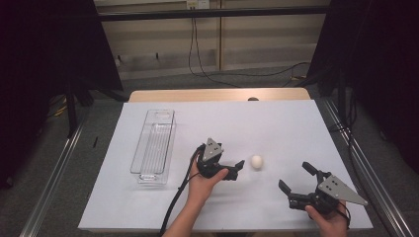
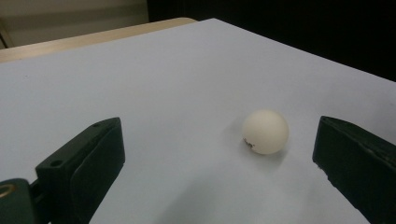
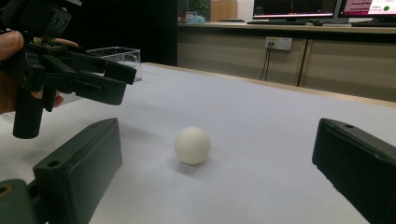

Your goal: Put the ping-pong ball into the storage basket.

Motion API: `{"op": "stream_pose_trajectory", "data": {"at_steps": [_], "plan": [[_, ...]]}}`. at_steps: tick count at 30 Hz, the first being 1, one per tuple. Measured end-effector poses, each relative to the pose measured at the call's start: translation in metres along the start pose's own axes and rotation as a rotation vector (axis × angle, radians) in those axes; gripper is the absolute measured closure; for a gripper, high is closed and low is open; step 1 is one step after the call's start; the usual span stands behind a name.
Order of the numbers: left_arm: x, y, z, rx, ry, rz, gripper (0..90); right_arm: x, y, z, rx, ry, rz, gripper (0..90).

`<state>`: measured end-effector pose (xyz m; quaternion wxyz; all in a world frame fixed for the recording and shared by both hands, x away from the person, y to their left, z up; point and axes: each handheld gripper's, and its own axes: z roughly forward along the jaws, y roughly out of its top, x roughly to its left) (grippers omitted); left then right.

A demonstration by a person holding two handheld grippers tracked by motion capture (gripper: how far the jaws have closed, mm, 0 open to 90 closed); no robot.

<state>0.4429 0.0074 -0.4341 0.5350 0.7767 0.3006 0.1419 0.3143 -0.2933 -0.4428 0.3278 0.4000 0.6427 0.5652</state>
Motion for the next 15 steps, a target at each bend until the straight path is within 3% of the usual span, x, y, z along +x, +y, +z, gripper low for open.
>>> {"op": "stream_pose_trajectory", "data": {"at_steps": [15], "plan": [[-0.0026,0.0026,0.0048,0.016,-0.009,0.002,2.4,-0.0001,0.0001,0.0000,-0.002,0.005,-0.001,1.0]]}}
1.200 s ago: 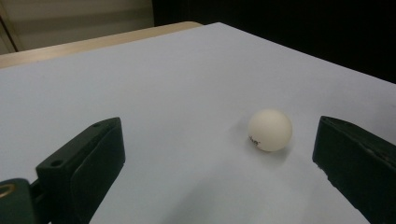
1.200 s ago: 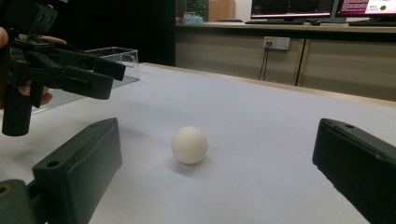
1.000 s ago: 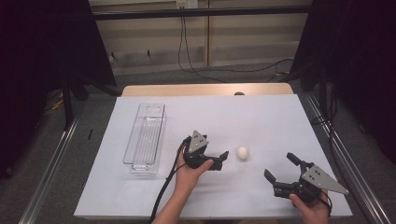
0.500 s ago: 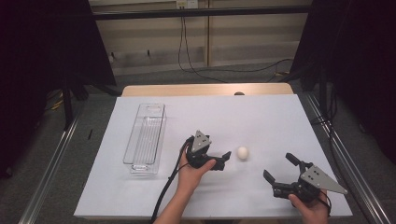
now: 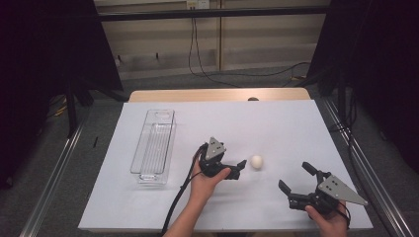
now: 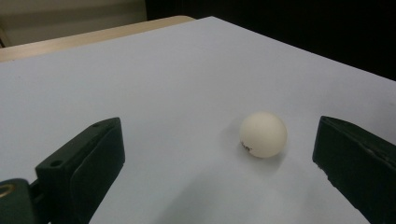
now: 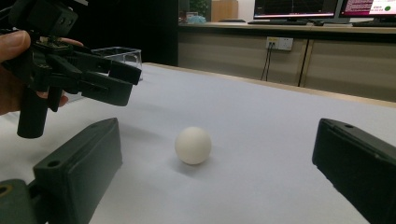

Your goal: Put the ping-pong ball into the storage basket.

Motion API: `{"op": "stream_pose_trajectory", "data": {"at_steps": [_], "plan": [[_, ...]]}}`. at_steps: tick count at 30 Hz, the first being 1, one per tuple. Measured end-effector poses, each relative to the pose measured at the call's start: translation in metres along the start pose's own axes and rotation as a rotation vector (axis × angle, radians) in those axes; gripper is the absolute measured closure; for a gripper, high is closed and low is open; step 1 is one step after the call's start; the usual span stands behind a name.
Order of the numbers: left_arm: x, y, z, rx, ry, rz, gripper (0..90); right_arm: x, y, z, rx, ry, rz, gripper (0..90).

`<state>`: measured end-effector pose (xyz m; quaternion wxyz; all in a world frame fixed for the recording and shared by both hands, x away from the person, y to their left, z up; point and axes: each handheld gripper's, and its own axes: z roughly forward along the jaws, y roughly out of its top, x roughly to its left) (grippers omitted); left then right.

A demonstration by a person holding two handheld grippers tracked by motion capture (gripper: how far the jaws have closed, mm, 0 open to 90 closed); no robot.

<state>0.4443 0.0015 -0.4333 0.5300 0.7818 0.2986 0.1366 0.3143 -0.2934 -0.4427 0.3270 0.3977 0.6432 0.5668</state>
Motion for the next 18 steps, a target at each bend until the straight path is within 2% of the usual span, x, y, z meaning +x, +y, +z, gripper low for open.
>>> {"op": "stream_pose_trajectory", "data": {"at_steps": [7,9,18], "plan": [[-0.0003,0.0019,0.0022,-0.002,0.001,0.001,2.4,0.0001,0.0001,-0.0001,0.000,-0.001,0.000,1.0],[-0.0003,0.0030,0.0022,0.007,0.007,0.014,2.4,0.0000,0.0002,0.0000,-0.001,0.001,0.000,1.0],[-0.0003,0.0041,0.0054,0.014,0.001,0.005,2.4,-0.0001,0.0001,0.0001,-0.002,0.001,0.000,1.0]]}}
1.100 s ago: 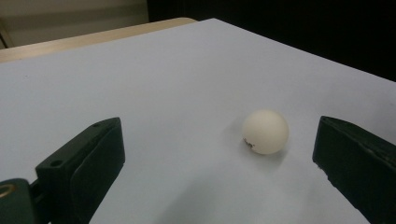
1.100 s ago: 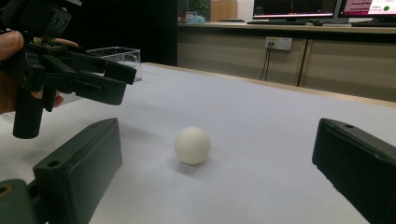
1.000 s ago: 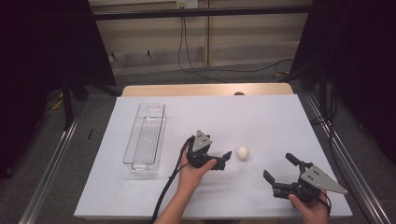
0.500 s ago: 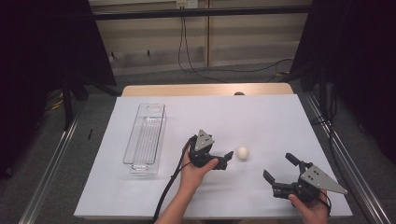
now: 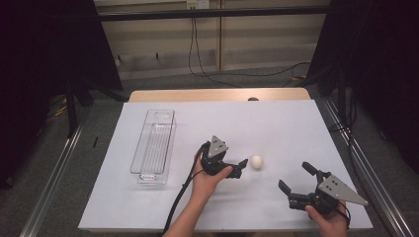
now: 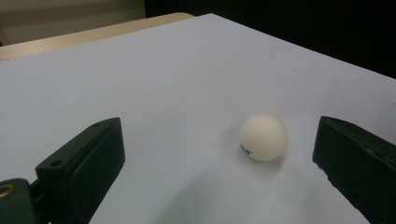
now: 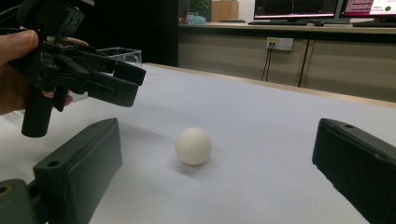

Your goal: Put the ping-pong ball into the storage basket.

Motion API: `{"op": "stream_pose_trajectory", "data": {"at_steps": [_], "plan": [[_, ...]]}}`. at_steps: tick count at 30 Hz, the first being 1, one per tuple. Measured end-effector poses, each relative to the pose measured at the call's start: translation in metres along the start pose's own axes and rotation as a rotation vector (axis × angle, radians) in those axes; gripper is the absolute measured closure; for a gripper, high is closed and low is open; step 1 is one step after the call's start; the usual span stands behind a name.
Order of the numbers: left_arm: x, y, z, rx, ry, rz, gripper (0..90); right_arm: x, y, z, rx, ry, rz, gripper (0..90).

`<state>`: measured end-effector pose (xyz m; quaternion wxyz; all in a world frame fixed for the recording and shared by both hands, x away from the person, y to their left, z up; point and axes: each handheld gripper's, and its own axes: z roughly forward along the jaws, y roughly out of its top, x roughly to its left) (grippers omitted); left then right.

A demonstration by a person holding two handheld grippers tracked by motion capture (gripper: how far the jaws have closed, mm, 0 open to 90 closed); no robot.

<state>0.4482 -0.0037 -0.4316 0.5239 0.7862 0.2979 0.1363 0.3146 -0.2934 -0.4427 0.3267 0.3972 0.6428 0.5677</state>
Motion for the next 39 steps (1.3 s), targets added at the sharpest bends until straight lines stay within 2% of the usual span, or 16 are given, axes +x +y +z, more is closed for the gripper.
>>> {"op": "stream_pose_trajectory", "data": {"at_steps": [2,5,12,17,22,29,32,34,37,39], "plan": [[0.000,0.000,0.001,0.005,-0.006,0.007,2.4,0.000,0.000,0.000,-0.001,-0.002,0.001,1.0],[0.000,0.001,0.003,-0.003,-0.001,-0.009,2.4,0.000,0.000,0.000,0.001,-0.003,0.000,1.0],[0.000,0.000,0.006,0.014,0.001,-0.009,2.4,0.000,0.000,0.000,0.002,-0.004,0.007,1.0],[0.001,0.000,0.007,0.017,-0.006,0.006,2.5,0.001,0.000,0.000,0.007,-0.002,0.009,1.0],[0.002,0.000,0.007,0.022,0.013,0.004,2.6,0.001,0.000,0.000,0.007,-0.001,0.010,1.0],[0.003,0.001,0.007,0.028,0.020,0.012,2.7,0.001,0.000,0.000,0.006,0.002,0.007,1.0],[0.002,0.000,0.009,0.019,0.016,-0.006,2.7,0.001,0.000,0.001,0.003,-0.004,0.013,0.9],[0.002,0.001,0.009,0.030,0.019,0.010,2.8,0.001,0.000,0.000,0.003,-0.006,0.014,0.9],[0.001,0.003,0.011,0.024,0.007,0.009,2.7,0.001,0.000,0.000,0.004,-0.002,0.012,1.0],[0.000,0.005,0.010,0.031,0.016,0.015,2.8,0.001,0.000,0.000,0.006,0.000,0.013,0.9]]}}
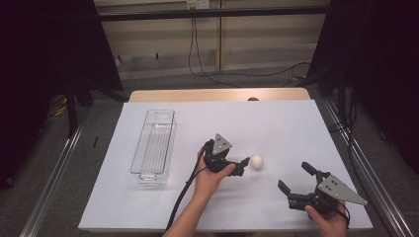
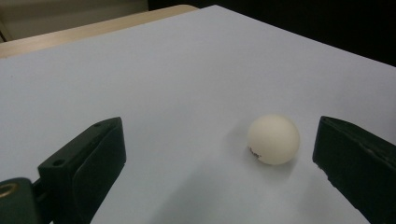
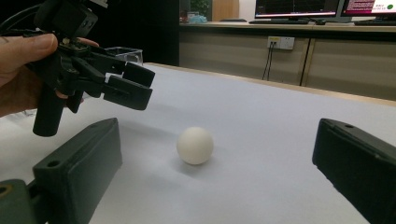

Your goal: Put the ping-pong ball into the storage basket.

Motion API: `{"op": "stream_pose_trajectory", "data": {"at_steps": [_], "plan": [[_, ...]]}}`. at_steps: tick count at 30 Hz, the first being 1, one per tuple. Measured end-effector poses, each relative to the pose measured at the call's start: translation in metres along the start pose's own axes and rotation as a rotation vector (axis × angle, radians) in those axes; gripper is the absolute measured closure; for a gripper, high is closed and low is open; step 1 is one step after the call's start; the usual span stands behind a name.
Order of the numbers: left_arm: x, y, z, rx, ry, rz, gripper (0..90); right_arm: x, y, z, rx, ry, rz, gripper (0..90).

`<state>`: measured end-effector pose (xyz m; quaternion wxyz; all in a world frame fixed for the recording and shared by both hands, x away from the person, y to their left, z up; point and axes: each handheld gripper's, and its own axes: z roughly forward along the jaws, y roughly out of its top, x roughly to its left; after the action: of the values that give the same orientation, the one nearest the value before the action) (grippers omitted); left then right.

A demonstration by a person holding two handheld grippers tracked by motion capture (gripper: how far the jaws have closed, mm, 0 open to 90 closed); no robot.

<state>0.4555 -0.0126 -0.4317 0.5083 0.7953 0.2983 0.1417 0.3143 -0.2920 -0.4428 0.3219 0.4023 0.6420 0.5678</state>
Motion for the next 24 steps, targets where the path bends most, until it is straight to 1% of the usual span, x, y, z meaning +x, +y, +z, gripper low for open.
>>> {"op": "stream_pose_trajectory", "data": {"at_steps": [2,3,5,6,7,8,9,12,13,15,16,17,18,20,21,22,23,24], "plan": [[-0.0003,0.0013,0.0002,0.005,0.001,0.002,2.9,0.0000,0.0000,0.0000,0.000,0.000,-0.001,0.9],[-0.0009,0.0016,0.0004,0.000,0.000,-0.004,2.9,0.0001,0.0001,-0.0001,-0.003,0.000,-0.001,1.0],[-0.0002,0.0015,0.0003,0.002,-0.007,0.008,2.9,-0.0002,0.0003,-0.0001,-0.008,-0.002,-0.004,1.0],[0.0004,0.0016,0.0002,0.008,-0.001,0.017,2.9,-0.0004,0.0001,-0.0003,-0.005,0.001,-0.006,1.0],[0.0000,0.0016,0.0007,0.002,0.000,0.009,2.9,0.0001,0.0001,-0.0002,-0.002,0.000,0.002,1.0],[0.0000,0.0020,0.0005,0.009,0.006,0.005,2.9,0.0001,0.0001,-0.0001,-0.001,0.000,0.002,0.9],[0.0000,0.0022,0.0010,0.004,0.005,0.002,2.9,0.0000,0.0002,-0.0001,-0.001,0.001,0.000,0.9],[-0.0001,0.0034,0.0015,0.012,0.004,0.018,2.9,0.0000,0.0003,-0.0001,-0.006,0.000,-0.003,1.0],[-0.0008,0.0032,0.0021,0.010,0.002,0.013,2.9,0.0003,0.0003,0.0002,-0.008,-0.004,0.005,1.0],[-0.0021,0.0028,0.0045,0.003,-0.010,0.004,2.9,-0.0003,-0.0001,0.0003,-0.002,-0.002,-0.002,1.0],[-0.0021,0.0029,0.0046,0.007,-0.008,0.009,2.9,-0.0003,-0.0001,0.0002,0.000,-0.004,-0.003,0.9],[-0.0032,0.0029,0.0048,0.010,-0.003,0.004,2.9,0.0000,-0.0001,0.0001,-0.002,-0.002,0.000,0.9],[-0.0031,0.0030,0.0055,0.007,-0.010,0.009,2.8,-0.0001,0.0002,-0.0002,-0.003,0.002,-0.002,1.0],[-0.0040,0.0037,0.0064,0.010,-0.009,0.008,2.8,0.0000,0.0002,-0.0002,-0.005,-0.001,-0.001,1.0],[-0.0039,0.0040,0.0067,0.006,-0.017,0.008,2.9,0.0001,0.0001,-0.0002,-0.002,0.000,0.003,1.0],[-0.0039,0.0047,0.0066,0.013,-0.011,0.015,2.9,-0.0001,0.0000,-0.0001,-0.001,-0.001,0.002,1.0],[-0.0042,0.0049,0.0073,0.007,-0.014,0.013,2.9,-0.0002,0.0000,0.0000,-0.001,0.000,0.001,1.0],[-0.0046,0.0053,0.0075,0.011,-0.013,0.013,2.9,-0.0003,0.0000,0.0002,-0.003,0.000,-0.002,0.9]]}}
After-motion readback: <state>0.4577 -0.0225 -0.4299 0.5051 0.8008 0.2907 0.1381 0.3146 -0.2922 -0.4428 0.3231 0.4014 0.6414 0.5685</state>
